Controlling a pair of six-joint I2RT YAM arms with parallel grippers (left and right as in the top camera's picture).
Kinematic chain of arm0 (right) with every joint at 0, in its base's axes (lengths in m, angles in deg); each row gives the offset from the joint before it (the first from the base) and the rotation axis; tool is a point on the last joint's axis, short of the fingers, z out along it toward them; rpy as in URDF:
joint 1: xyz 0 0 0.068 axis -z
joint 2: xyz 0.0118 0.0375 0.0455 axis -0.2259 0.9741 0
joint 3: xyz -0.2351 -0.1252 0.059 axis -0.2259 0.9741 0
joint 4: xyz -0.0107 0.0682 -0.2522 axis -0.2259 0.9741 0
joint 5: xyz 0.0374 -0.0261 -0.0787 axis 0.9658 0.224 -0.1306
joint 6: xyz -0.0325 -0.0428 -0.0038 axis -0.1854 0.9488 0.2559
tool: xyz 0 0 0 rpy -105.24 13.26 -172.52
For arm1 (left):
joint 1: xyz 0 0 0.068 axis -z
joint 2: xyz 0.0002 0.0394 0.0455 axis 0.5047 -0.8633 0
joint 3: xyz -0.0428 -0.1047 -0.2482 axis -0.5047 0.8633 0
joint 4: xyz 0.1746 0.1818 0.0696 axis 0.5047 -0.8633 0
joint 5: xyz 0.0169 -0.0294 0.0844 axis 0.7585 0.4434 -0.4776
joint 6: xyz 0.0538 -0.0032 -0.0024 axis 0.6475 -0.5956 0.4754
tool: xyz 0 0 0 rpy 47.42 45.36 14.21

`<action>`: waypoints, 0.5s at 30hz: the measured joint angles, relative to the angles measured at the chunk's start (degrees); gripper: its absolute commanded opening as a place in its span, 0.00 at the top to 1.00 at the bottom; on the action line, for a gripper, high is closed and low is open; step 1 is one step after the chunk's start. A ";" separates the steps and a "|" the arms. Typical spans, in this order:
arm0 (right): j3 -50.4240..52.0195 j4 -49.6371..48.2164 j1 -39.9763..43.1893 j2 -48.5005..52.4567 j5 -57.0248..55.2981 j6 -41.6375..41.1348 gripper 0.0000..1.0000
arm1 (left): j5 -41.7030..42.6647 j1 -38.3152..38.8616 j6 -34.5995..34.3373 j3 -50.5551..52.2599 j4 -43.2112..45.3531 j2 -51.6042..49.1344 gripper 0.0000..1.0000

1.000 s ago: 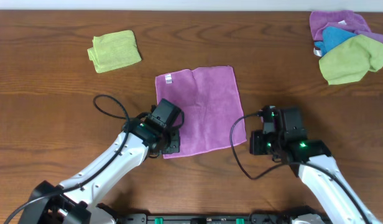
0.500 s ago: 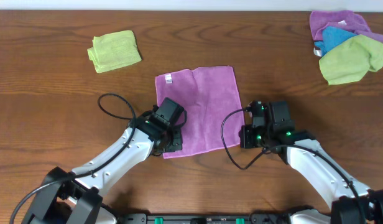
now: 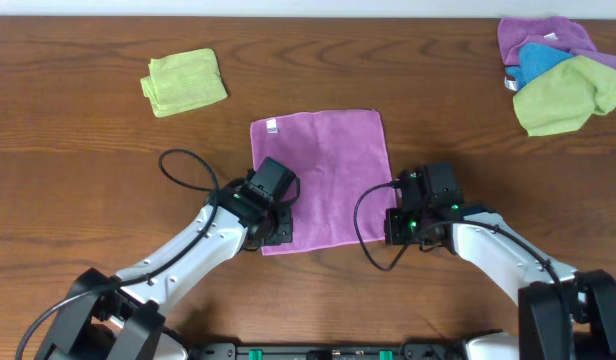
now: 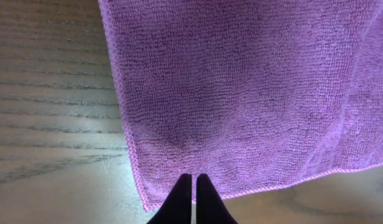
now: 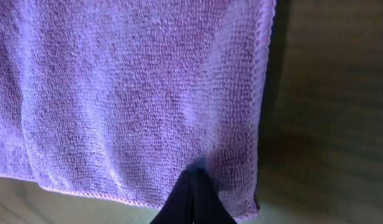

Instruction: Fold the cloth

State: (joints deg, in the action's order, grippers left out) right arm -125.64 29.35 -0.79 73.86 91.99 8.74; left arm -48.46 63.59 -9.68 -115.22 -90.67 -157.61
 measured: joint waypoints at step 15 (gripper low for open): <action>-0.39 2.05 -8.79 -0.35 -1.40 -4.70 0.99 | -1.09 0.00 1.05 0.00 -0.46 0.00 0.94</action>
State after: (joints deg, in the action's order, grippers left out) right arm -126.04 31.40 -9.58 73.51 90.60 4.04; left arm -49.56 63.59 -8.63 -115.22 -91.13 -157.61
